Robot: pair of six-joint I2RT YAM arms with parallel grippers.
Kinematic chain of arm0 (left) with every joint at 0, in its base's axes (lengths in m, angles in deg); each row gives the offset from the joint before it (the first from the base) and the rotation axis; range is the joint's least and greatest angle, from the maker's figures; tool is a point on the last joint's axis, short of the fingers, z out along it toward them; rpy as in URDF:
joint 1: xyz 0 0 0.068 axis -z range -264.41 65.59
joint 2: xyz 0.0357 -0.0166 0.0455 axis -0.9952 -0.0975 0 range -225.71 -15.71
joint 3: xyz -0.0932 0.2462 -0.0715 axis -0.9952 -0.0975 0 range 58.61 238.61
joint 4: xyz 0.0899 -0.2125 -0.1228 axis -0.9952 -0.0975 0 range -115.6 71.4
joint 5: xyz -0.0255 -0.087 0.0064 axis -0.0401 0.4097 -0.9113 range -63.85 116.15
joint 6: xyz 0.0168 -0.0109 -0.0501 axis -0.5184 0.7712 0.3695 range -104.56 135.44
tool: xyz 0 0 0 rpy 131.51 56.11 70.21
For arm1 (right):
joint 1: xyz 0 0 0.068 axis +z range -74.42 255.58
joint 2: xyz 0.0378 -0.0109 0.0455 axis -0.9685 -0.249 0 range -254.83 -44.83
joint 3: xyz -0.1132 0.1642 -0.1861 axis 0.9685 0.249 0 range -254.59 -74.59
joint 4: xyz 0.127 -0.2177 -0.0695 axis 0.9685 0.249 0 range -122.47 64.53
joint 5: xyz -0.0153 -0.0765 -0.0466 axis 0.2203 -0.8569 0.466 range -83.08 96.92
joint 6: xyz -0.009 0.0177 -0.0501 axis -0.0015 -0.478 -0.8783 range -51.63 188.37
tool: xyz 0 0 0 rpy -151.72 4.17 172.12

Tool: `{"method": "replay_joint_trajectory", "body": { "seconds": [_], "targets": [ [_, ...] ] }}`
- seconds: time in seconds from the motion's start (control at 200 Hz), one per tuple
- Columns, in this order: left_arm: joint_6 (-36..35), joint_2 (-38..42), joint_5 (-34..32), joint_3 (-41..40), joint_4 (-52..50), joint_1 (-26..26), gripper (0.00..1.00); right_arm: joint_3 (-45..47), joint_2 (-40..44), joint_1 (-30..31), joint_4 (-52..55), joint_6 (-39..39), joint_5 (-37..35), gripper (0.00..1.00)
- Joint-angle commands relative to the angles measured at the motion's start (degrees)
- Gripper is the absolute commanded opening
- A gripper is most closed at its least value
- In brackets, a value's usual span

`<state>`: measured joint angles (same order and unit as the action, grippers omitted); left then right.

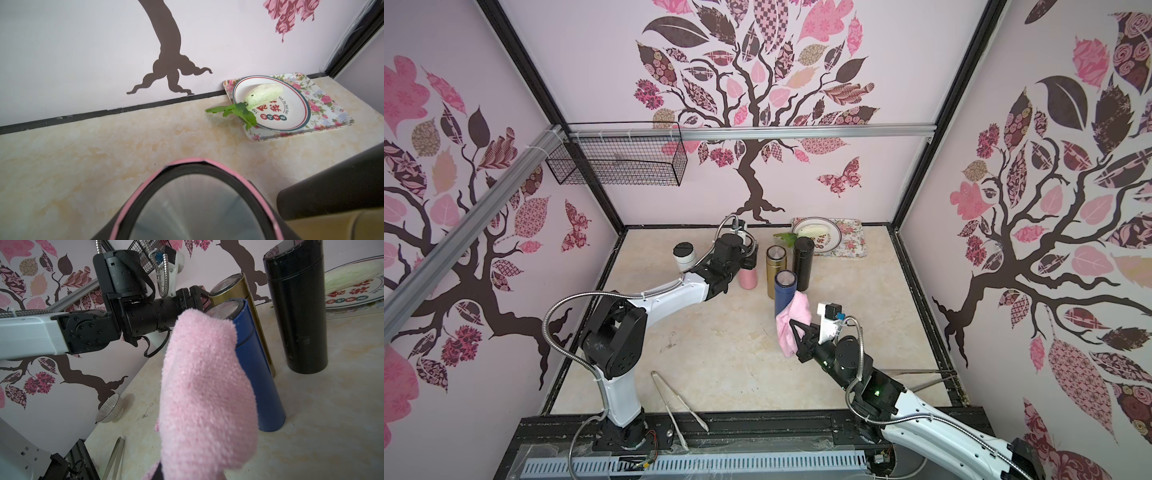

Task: Wipe the surface of the thermos
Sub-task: Place the thermos at the center of the board.

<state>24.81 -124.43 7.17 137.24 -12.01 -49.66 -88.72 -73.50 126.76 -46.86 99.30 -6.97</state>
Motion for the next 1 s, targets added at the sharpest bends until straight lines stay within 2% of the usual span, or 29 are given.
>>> {"method": "replay_joint_trajectory", "body": {
  "seconds": [0.0,0.07,0.145,0.18,0.21,0.245,0.545,0.71,0.79,0.9,0.995],
  "targets": [
    [-0.38,-0.16,-1.03,2.83,0.81,-0.46,0.61,-0.55,0.19,-0.26,-1.30,0.00,-0.66,0.00],
    [-0.48,-0.21,-1.12,2.50,0.96,-0.53,0.63,-0.66,0.27,-0.23,-0.90,0.17,-0.80,0.00],
    [-0.31,0.38,-1.14,1.54,1.95,-0.54,0.71,-0.49,0.83,-0.25,-1.31,0.22,-0.46,0.00],
    [-0.14,0.68,-1.32,1.19,2.27,-0.53,0.77,-0.39,0.97,-0.29,-1.51,0.34,-0.44,0.00],
    [-0.02,0.87,-1.30,1.15,2.21,-0.55,0.90,-0.50,0.94,-0.24,-1.63,0.35,-0.40,0.00],
    [-0.05,1.26,-1.47,1.33,1.86,-0.53,0.97,-0.70,0.83,-0.22,-1.90,0.27,-0.09,0.00],
    [-0.66,7.49,-2.02,0.92,1.83,-0.55,0.98,-3.19,-4.91,-0.35,-3.92,0.00,4.87,0.00],
    [-0.46,12.84,-2.33,2.79,-3.74,-0.33,0.98,-4.42,-5.61,-0.37,-3.84,0.15,5.35,0.00],
    [1.77,17.05,-5.80,2.32,-8.23,-0.11,0.98,-5.09,-5.92,-0.32,-2.94,0.71,5.42,0.00],
    [9.78,23.38,-16.02,1.90,-21.63,-0.22,0.98,-5.77,-6.87,-0.33,-2.30,2.05,6.16,0.00],
    [11.65,27.30,-18.02,0.61,-29.73,-0.86,0.97,-5.57,-7.52,-0.29,-2.79,3.05,7.18,0.00]
  ]
}}
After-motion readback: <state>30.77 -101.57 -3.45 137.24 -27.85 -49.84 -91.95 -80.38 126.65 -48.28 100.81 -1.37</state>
